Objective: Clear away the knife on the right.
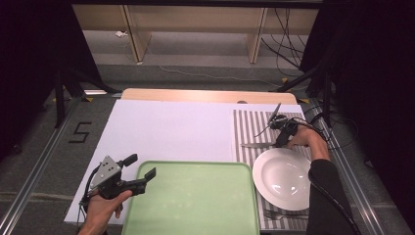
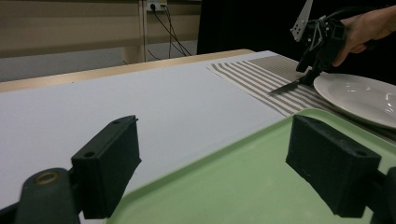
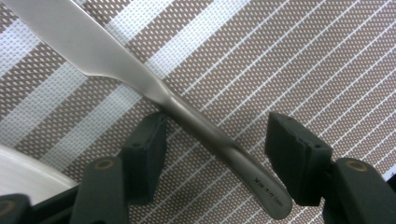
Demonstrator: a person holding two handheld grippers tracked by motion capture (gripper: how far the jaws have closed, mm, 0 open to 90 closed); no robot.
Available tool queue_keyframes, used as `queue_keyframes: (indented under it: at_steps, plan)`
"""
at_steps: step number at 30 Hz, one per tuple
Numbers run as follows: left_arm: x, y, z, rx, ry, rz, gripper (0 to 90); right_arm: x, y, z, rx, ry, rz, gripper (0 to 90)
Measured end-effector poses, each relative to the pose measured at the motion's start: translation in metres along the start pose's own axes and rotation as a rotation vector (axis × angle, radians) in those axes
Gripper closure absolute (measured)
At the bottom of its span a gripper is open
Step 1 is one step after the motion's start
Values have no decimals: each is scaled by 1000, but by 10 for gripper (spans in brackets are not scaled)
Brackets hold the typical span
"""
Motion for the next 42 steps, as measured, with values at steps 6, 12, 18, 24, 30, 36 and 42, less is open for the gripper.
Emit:
queue_keyframes:
  at_steps: [6,12,18,24,30,36,42]
  plan:
    - [0,0,0,1,-1,-1,164,0,1,2,-15,5,12,452]
    - [0,0,0,2,-3,-1,164,0,0,2,-23,7,7,474]
    - [0,0,-1,4,-3,2,164,-1,1,3,-32,20,25,508]
    - [-1,1,-1,6,-5,-1,164,-1,1,5,-33,44,15,545]
    - [0,0,-2,6,-2,1,164,0,2,7,-34,54,3,588]
    - [0,0,-2,6,-2,1,164,0,2,9,-51,55,-2,650]
    - [0,0,-2,6,-3,0,164,0,2,10,-55,67,1,677]
Point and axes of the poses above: each handheld gripper's, and its own axes: y roughly backward along the jaws, x roughly out of its underside, z roughly to its left, the point moved 7 cm from there along -y, roughly forward along the jaws, and after that the axes turned 3 degrees about -y, right-handed, at the moved point
